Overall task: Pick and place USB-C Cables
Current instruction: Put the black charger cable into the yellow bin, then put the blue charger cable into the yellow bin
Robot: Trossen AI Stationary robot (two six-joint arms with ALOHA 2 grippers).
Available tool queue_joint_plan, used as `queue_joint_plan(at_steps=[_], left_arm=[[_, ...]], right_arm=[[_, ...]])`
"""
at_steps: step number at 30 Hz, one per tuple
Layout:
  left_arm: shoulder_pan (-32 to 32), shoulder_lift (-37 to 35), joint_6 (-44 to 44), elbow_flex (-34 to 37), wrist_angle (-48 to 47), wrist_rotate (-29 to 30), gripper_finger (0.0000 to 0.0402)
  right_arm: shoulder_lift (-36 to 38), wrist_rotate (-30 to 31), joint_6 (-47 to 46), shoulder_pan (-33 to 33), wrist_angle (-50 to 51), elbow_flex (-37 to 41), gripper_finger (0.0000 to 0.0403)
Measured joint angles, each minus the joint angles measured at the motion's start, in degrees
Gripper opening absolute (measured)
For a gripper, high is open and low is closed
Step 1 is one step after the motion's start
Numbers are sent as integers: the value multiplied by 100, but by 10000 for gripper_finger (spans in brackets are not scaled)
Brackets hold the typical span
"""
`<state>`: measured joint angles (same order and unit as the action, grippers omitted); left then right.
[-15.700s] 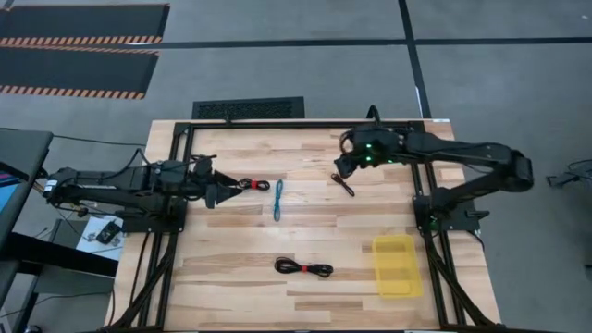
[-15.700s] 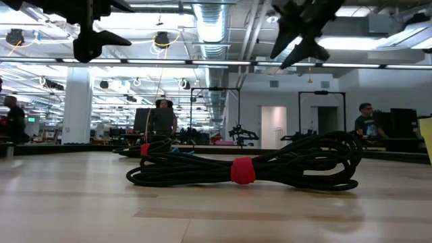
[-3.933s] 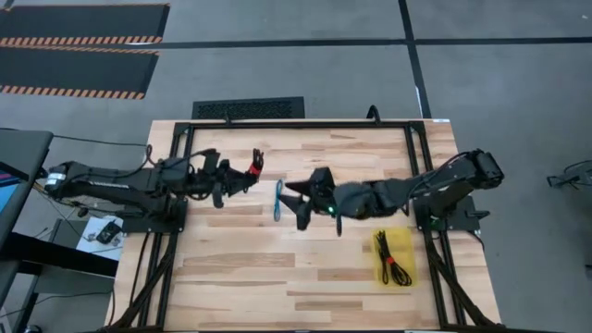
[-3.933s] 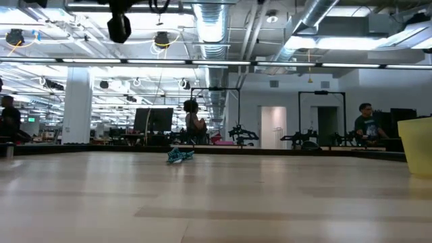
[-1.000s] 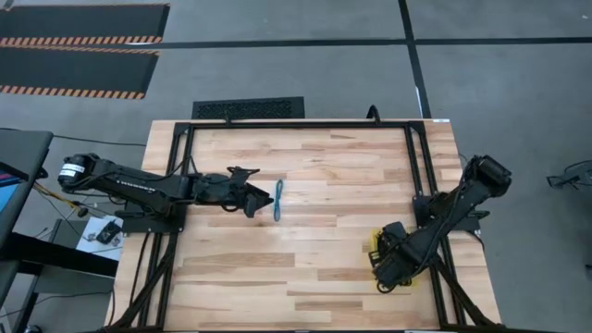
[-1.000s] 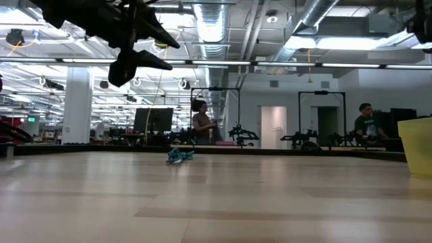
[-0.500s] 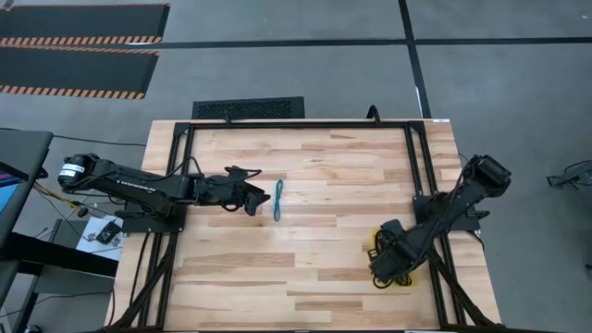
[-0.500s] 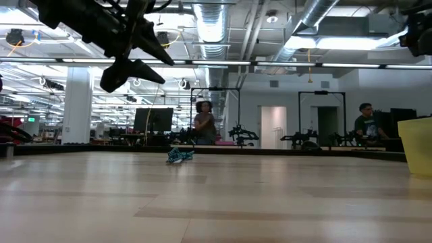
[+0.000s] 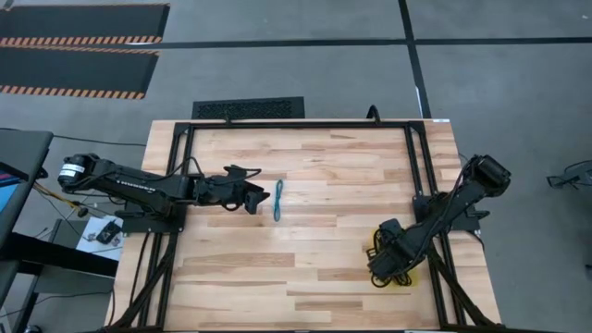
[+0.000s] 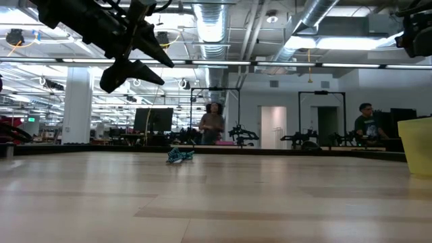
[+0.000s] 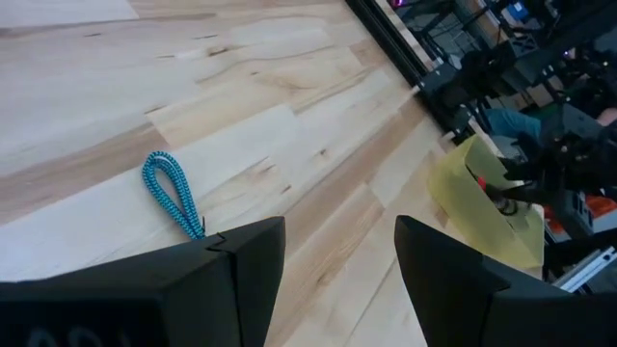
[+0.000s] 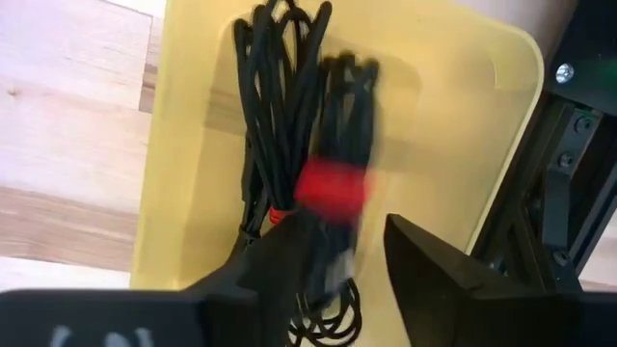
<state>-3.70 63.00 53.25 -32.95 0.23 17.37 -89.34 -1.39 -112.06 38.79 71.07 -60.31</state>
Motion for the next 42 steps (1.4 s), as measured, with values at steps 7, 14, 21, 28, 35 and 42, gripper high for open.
queue_joint_plan(at_steps=[7, 14, 21, 28, 35, 42], left_arm=[[19, 216, 187, 5, -149, 141, 184], [152, 1239, 524, 5, 293, 155, 184], [170, 2382, 723, 4, 889, 325, 184], [170, 3160, 740, -130, 1213, 461, 184], [174, 3678, 329, -801, 712, 614, 184], [184, 4222, 125, -1605, -499, 733, 138]], right_arm=[[15, 114, -41, 0, 66, -159, 202], [17, 413, -13, -66, 109, -596, 193], [22, 776, -43, -66, 3, -713, 182], [22, 780, -51, -66, -22, -713, 178], [22, 914, -198, -66, -33, -713, 176], [22, 1065, -209, -63, -127, -713, 175]])
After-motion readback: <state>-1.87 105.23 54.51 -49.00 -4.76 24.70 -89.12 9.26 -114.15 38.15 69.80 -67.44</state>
